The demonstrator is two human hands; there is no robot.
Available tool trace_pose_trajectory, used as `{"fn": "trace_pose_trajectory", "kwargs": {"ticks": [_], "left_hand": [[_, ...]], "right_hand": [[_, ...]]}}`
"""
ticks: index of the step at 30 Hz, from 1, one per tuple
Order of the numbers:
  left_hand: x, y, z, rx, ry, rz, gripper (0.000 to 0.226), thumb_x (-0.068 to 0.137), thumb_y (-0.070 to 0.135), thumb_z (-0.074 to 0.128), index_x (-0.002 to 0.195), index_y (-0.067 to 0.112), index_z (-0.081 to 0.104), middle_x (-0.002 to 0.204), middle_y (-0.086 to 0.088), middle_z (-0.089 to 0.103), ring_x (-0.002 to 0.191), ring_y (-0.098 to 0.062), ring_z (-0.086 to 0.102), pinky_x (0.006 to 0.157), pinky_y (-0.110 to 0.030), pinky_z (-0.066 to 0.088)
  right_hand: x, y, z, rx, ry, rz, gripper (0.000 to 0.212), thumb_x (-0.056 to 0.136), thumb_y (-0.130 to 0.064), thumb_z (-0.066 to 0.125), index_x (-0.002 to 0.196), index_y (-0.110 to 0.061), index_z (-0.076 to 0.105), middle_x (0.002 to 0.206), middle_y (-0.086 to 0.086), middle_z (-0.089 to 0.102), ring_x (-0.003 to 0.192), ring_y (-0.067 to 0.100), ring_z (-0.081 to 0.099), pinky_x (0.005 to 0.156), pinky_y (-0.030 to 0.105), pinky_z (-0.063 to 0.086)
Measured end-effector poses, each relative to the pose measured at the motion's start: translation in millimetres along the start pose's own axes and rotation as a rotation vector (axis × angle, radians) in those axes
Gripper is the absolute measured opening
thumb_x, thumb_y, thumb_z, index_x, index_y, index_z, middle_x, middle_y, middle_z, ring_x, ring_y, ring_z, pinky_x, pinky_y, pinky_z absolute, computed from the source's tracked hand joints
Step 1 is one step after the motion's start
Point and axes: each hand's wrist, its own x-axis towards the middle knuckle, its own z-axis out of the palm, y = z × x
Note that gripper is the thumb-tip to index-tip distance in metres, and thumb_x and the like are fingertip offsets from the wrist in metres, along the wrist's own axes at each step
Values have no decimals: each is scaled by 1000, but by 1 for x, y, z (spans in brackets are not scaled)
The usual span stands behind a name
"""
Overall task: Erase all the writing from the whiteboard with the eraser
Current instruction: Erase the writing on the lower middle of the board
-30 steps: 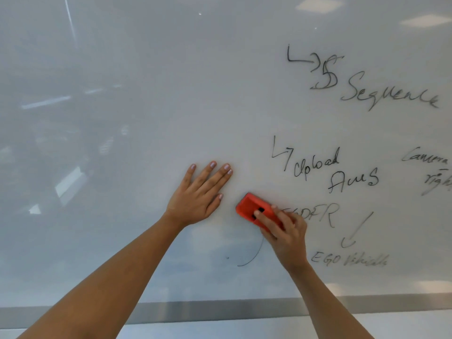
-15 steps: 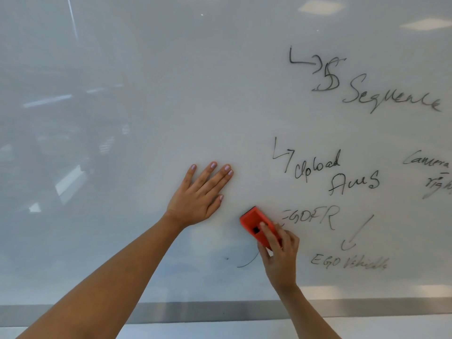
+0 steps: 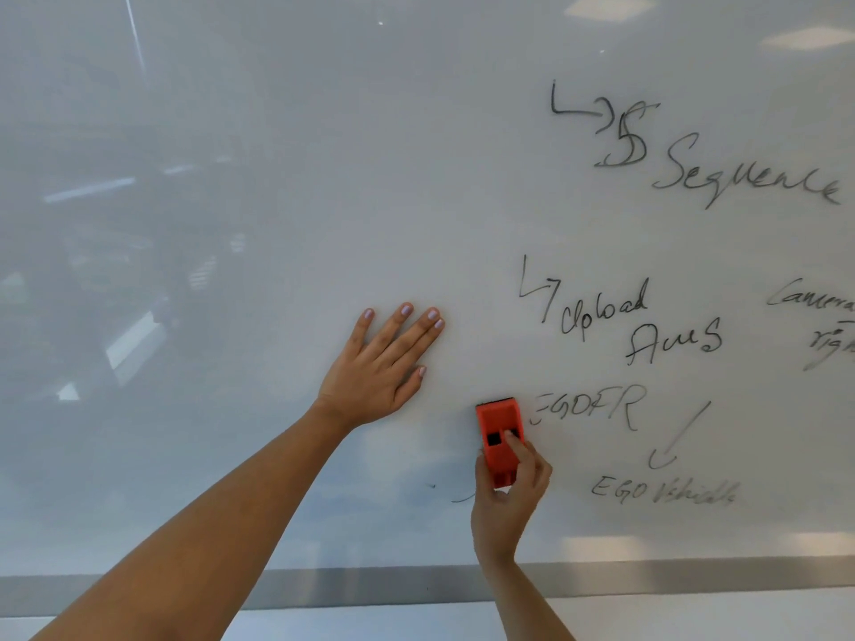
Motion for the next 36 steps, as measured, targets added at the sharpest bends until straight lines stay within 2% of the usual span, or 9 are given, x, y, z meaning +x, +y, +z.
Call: {"fn": "trace_pose_trajectory", "kwargs": {"ticks": [6,8,11,14,21,26,30,34,36], "left_hand": [[0,0,1,-1,8,-3,63,99,37,39,157,17,22,161,1,21,152,-22,12,123,-49,6],[0,0,1,-3,9,-4,62,99,37,38,156,17,23,161,1,22,152,-22,12,123,-49,6],[0,0,0,-6,14,-14,62,99,37,40,156,17,26,160,0,26,151,-22,15,122,-49,9],[0,1,-1,-14,11,-13,62,99,37,41,155,17,27,159,0,26,150,-23,19,122,-49,9],[0,1,0,-9,7,-10,62,100,37,38,157,17,23,163,0,21,151,-22,14,123,-49,7],[-1,1,0,0,1,-8,62,100,38,36,157,17,21,162,3,18,152,-22,10,123,-49,5],[0,0,-1,-1,0,-5,63,100,38,36,157,17,20,162,1,22,152,-22,9,123,-49,5],[0,1,0,1,11,-3,63,99,37,38,156,16,23,165,-1,17,152,-22,11,123,-49,7],[0,1,0,3,13,-3,63,99,37,38,156,16,23,162,0,23,152,-22,11,122,-49,7]], "right_hand": [[-9,-15,11,108,-34,46,56,75,2,79,122,-20,59,119,-12,47,113,18,53,84,18,52],[-15,-8,9,146,-12,100,58,74,2,80,122,-21,59,117,-14,48,112,18,54,85,24,53],[-21,1,1,222,147,421,58,73,-2,81,116,-32,55,116,-9,50,110,29,57,82,34,56],[-18,6,2,264,288,698,53,75,-12,82,115,-26,50,123,6,49,109,29,59,85,47,57],[-20,-3,13,347,349,908,54,78,-21,81,118,-23,45,120,5,55,102,24,59,73,34,52],[-38,6,10,312,381,1229,49,81,-26,78,110,-26,39,114,7,57,95,29,57,88,39,48],[-40,0,13,391,427,1428,43,84,-33,75,109,-27,40,122,3,59,95,27,55,89,41,45],[-35,-15,23,504,447,1468,53,87,-20,73,130,-16,42,122,8,58,80,28,58,94,43,48],[-39,-31,33,574,401,1466,51,86,-15,74,125,-15,41,117,9,55,73,25,58,98,46,48]]}}
